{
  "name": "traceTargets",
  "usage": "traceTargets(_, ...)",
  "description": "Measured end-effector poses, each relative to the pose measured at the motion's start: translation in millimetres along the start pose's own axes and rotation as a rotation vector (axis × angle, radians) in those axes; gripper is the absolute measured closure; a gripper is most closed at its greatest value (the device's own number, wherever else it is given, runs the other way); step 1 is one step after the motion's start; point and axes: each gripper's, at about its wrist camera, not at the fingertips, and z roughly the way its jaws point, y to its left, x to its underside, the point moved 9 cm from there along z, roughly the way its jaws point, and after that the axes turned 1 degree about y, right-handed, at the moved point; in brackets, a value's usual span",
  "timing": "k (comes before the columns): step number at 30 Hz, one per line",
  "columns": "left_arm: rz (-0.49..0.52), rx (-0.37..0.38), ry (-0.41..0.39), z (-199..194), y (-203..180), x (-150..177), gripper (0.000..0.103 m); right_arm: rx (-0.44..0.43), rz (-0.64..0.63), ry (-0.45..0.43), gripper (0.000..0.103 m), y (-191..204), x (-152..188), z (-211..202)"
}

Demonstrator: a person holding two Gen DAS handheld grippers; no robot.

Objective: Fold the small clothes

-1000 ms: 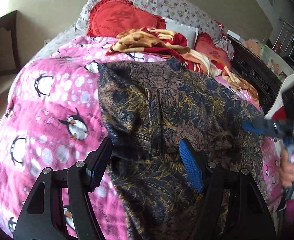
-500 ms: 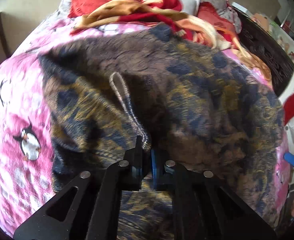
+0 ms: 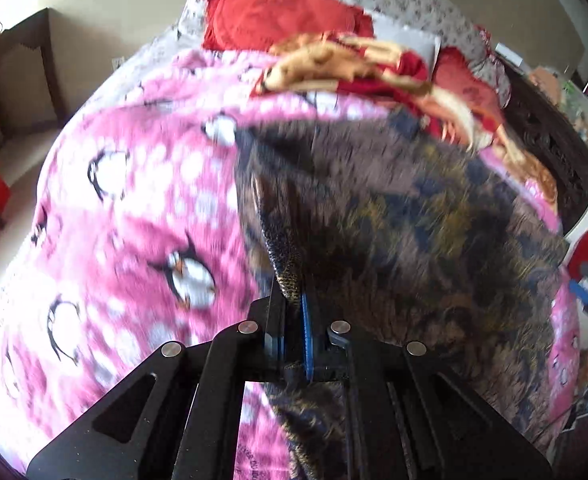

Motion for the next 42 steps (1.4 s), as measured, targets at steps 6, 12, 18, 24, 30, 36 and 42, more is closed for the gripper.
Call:
traceTargets(6, 0.041, -0.018, -0.009, 0.9, -6.9, 6.8, 0.098, -0.037, 0.001, 0.008, 0.028, 16.4, -18.7, 21.0)
traceTargets(12, 0.041, -0.011, -0.013, 6.5, -12.8, -0.7, 0.098, -0.028, -0.014, 0.141, 0.099, 26.5, -30.4, 66.4)
traceTargets(18, 0.017, 0.006, 0.006, 14.5, -12.9, 3.4, 0.098, 0.096, -0.049, -0.045, 0.099, 20.8, -81.1, 55.6)
traceTargets(24, 0.017, -0.005, 0.000, 18.0, -15.2, 4.8, 0.098, 0.010, 0.061, -0.032, 0.069, 2.2, -85.1, 67.9)
traceTargets(30, 0.011, 0.009, -0.082, -5.3, -17.6, -7.5, 0.098, 0.032, 0.001, -0.075, 0.062, 0.6, -60.9, 18.3)
traceTargets(36, 0.021, 0.014, -0.114, -0.7, -34.4, -20.3, 0.080, 0.045, -0.196, 0.000, 0.068, 35.1, -31.0, 50.1)
traceTargets(42, -0.003, -0.083, 0.010, 58.8, -25.1, -17.1, 0.059, 0.184, -0.137, -0.002, 0.047, 0.0, -48.7, 90.5)
